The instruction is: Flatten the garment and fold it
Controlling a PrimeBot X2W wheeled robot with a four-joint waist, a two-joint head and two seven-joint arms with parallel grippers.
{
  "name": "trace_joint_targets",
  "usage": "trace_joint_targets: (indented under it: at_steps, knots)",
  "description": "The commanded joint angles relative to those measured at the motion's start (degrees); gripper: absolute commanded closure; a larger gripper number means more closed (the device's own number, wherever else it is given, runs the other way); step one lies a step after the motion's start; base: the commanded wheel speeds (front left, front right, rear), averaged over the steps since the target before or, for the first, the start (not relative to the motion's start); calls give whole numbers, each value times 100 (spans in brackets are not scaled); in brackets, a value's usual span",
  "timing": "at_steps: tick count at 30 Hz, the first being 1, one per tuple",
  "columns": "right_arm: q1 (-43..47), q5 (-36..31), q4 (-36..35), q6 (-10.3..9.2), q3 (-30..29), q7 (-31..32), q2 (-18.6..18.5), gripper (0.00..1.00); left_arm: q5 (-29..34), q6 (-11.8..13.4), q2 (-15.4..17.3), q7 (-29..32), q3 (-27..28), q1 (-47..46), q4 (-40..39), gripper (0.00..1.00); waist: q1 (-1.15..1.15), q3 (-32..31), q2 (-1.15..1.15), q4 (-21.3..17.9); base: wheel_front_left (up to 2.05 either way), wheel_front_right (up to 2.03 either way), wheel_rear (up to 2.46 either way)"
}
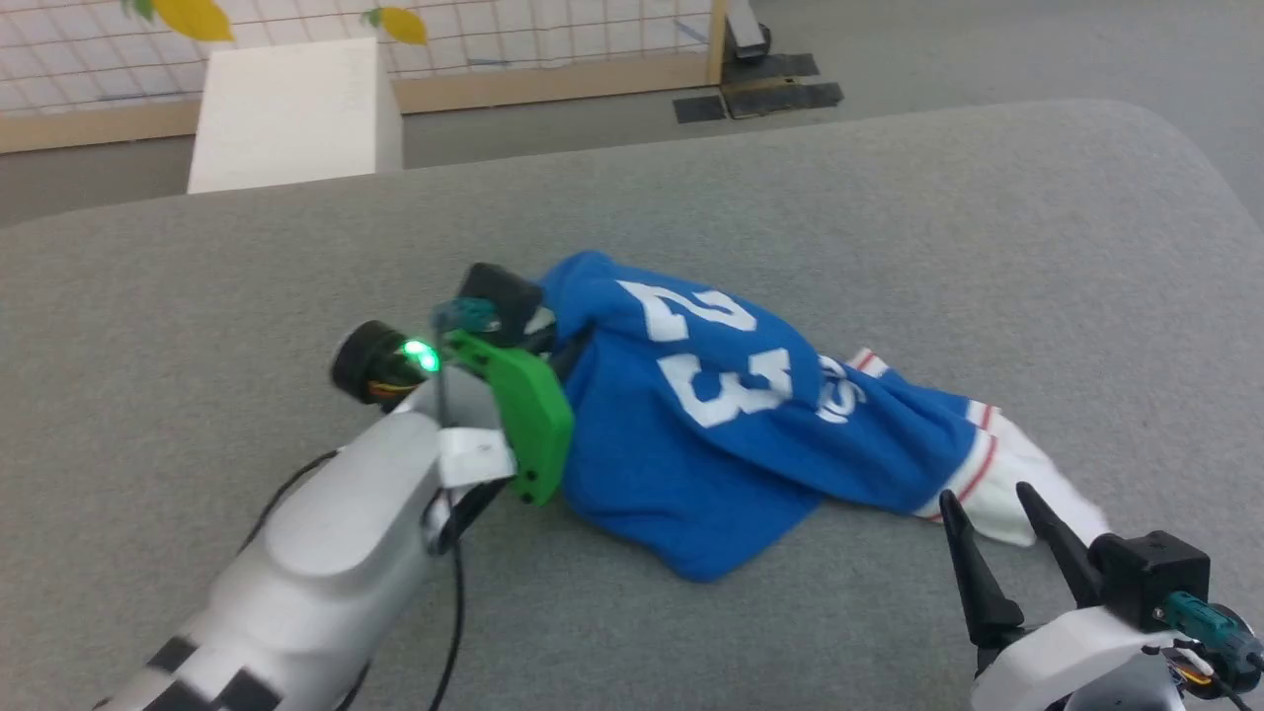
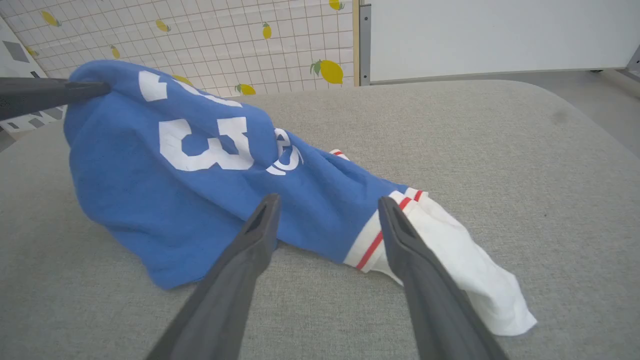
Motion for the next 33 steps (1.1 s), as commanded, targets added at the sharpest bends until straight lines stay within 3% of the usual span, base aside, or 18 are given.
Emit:
trace_joint_targets:
  at_steps: [1, 6, 10, 14, 18, 19, 20, 21, 28, 30, 33]
  knots:
    - [37, 9, -39, -8, -22, 7, 14, 0, -9, 169, 236, -116, 89, 265, -210, 100, 0, -120, 68, 234, 0, 0, 0]
    - [169, 16, -88, -8, -78, 40, 14, 0, -235, 840, 1030, 3, 258, 1537, -1329, 100, 0, -190, 68, 515, 0, 0, 0]
    - [200, 0, -120, -8, -98, 42, 14, 0, -580, 1452, 1487, 200, 341, 2744, -2142, 100, 0, -212, 68, 674, 0, 0, 0]
    - [221, -28, -133, -8, -99, 69, 14, 0, -924, 1934, 1608, 280, 330, 3763, -2657, 100, 0, -283, 68, 778, 0, 0, 0]
    - [257, -53, -157, -8, -99, 108, 14, 0, -1182, 2184, 1505, 284, 304, 4325, -2867, 100, 0, -355, 68, 855, 0, 0, 0]
    - [266, -57, -163, -8, -98, 116, 14, 0, -1205, 2220, 1478, 255, 313, 4381, -2884, 86, 0, -369, 68, 867, 0, 0, 0]
    - [278, -61, -174, -8, -99, 126, 14, 0, -1186, 2280, 1456, 180, 340, 4407, -2899, 10, 0, -378, 68, 881, 0, 0, 0]
    - [287, -63, -185, -8, -102, 133, 14, 0, -1159, 2315, 1441, 109, 369, 4399, -2918, 0, 0, -381, 68, 892, 0, 0, 0]
    - [315, -73, -279, -8, -133, 192, 14, 0, -820, 2465, 1664, -521, 909, 3839, -3272, 0, 0, -364, 68, 917, 0, 0, 0]
    - [303, -64, -310, -8, -152, 192, 14, 0, -732, 2446, 1810, -521, 1043, 3553, -3284, 0, 0, -305, 68, 917, 0, 0, 0]
    - [225, -61, -338, -8, -108, 200, 14, 0, -782, 2216, 1981, -290, 1207, 2981, -3048, 0, 0, -189, 68, 828, 0, 0, 0]
